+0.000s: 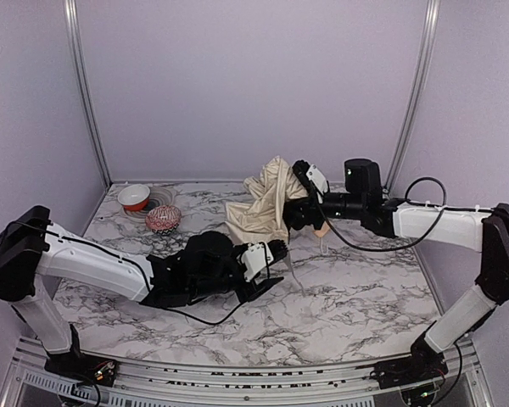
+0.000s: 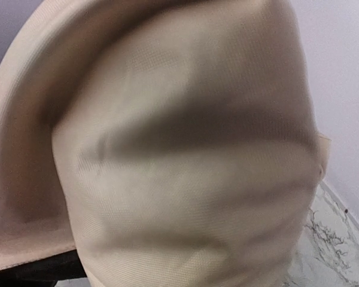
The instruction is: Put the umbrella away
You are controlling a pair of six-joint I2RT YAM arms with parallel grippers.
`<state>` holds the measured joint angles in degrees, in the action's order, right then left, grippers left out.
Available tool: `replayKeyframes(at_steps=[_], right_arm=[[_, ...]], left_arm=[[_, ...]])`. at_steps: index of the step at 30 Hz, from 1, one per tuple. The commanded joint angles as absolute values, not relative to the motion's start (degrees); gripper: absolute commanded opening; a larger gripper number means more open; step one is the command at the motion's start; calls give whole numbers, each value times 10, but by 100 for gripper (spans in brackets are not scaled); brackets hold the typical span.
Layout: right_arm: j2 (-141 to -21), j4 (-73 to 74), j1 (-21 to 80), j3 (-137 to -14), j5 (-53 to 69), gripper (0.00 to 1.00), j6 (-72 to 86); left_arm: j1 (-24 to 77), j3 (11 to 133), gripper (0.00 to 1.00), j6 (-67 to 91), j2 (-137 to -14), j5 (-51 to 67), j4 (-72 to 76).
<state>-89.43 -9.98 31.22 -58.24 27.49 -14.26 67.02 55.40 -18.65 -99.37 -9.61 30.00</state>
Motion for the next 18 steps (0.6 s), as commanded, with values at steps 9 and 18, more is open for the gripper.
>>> replayKeyframes(at_steps=[9, 18], right_arm=[[-817, -77, 275, -670, 434, 2, -259], [-813, -91, 277, -685, 408, 1, -222]], left_arm=[[637, 386, 67, -206, -762, 147, 281], [627, 476, 86, -100, -944, 103, 519]])
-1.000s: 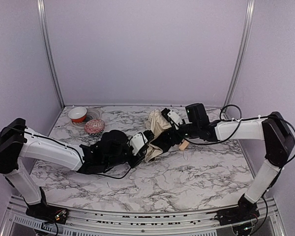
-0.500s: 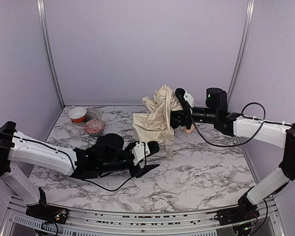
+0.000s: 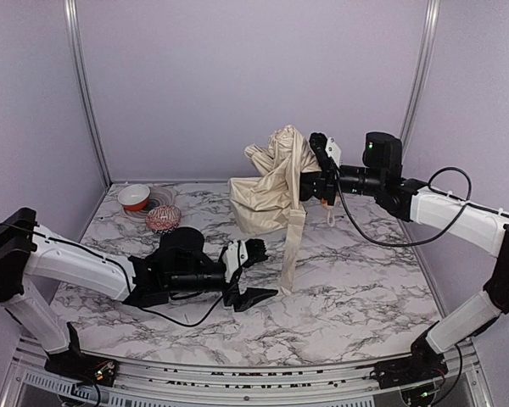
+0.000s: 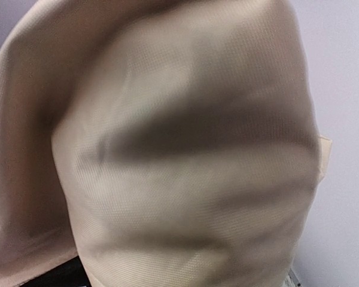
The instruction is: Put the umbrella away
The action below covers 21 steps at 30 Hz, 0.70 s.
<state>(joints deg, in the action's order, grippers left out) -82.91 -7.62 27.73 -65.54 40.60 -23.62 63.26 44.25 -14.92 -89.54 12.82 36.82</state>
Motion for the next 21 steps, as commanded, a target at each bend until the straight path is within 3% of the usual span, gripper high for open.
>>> replayKeyframes(at_steps=[1, 5, 18, 19, 21], right_arm=[[-811, -89, 277, -686, 412, 1, -221], [-807, -74, 279, -691, 417, 1, -226], [-802, -58, 279, -698, 428, 1, -232], [-801, -58, 278, -698, 428, 1, -232], [-799, -58, 278, -698, 429, 1, -232]], left_arm=[[621, 486, 89, -85, -960, 96, 539], [595, 526, 95, -52, -1018, 168, 577], [593, 582, 92, -64, -1103, 205, 603], [594, 588, 91, -63, -1108, 212, 603], [594, 594, 71, -60, -1117, 237, 603]])
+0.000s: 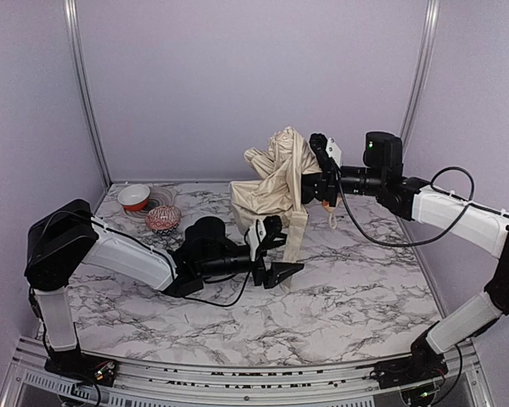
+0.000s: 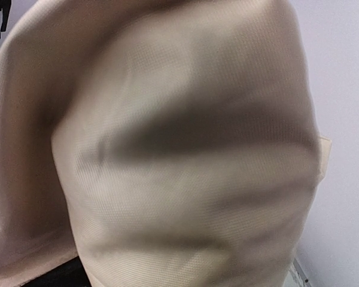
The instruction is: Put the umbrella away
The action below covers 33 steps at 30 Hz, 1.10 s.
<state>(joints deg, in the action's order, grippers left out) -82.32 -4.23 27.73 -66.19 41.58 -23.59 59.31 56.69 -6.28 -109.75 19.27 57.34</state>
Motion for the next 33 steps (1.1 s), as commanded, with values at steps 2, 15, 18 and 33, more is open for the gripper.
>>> replayKeyframes(at_steps=[2, 15, 18, 33], right_arm=[[-796, -54, 278, -699, 424, 1, -233], [-757, 4, 244, -721, 397, 0, -239], [-737, 26, 245, -721, 438, 0, -249], [-701, 354, 350, -759, 528, 0, -414]], left_arm=[[594, 586, 42, -55, -1115, 263, 603], [541, 408, 0, -149, -970, 261, 430], [516, 427, 0, -190, -991, 272, 380], [406, 549, 0, -352, -1024, 249, 280]])
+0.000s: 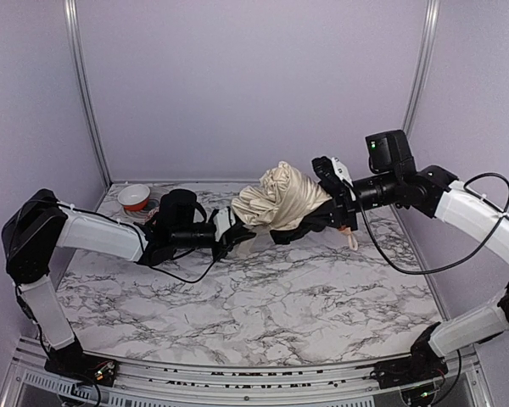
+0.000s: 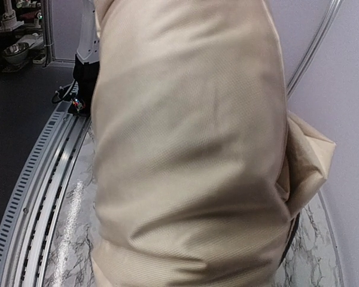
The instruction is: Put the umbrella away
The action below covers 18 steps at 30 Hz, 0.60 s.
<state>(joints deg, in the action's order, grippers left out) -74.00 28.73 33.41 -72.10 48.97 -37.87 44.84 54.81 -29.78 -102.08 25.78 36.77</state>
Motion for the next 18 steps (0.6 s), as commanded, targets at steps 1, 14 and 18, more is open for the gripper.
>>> replayKeyframes(at_steps=[1, 14, 18], right_arm=[[-698, 359, 356, -752, 501, 0, -413], [-731, 287, 565, -686, 306, 0, -435], [-705, 191, 573, -635, 249, 0, -448]], left_arm=[[398, 550, 0, -362, -1019, 259, 277], [371, 718, 0, -479, -1112, 330, 162], [394, 720, 0, -506, -1125, 335, 157]])
